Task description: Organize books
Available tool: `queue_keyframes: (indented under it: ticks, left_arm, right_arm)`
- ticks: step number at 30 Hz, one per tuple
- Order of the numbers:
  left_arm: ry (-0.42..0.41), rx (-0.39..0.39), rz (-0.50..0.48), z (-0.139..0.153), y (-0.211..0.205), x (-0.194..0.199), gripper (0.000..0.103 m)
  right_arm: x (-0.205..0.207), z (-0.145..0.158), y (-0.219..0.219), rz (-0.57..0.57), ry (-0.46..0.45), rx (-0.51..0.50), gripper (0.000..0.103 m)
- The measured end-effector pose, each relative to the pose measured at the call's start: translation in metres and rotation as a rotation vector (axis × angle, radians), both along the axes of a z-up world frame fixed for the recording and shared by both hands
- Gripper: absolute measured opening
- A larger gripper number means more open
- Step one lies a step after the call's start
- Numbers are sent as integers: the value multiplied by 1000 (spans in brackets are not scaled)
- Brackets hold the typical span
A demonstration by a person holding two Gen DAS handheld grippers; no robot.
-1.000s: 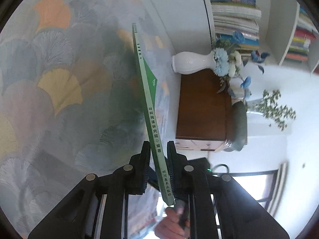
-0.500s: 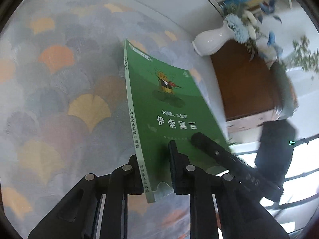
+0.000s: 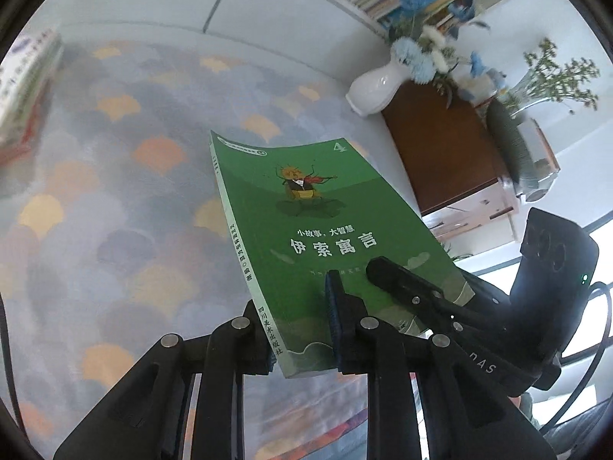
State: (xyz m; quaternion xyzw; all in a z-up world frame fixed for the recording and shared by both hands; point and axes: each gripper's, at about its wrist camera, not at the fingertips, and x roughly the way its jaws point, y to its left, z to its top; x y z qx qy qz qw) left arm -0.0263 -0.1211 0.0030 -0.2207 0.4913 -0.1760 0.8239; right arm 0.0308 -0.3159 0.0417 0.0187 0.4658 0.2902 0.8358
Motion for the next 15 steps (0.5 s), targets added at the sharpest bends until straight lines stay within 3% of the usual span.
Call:
queue_keyframes:
  ticks: [4,10,15]
  left_arm:
    - [-45,7,17,32,51,-3,18]
    - [-114,-40,130,75,165,-10,18]
    - [-151,-27,200,86,245,-15,18]
  right_arm:
    - [-10,23,40,9,-40,7,26]
    - [-12,54,125,39,-64,91,27]
    - [-4,68,215,101,-86,129,28]
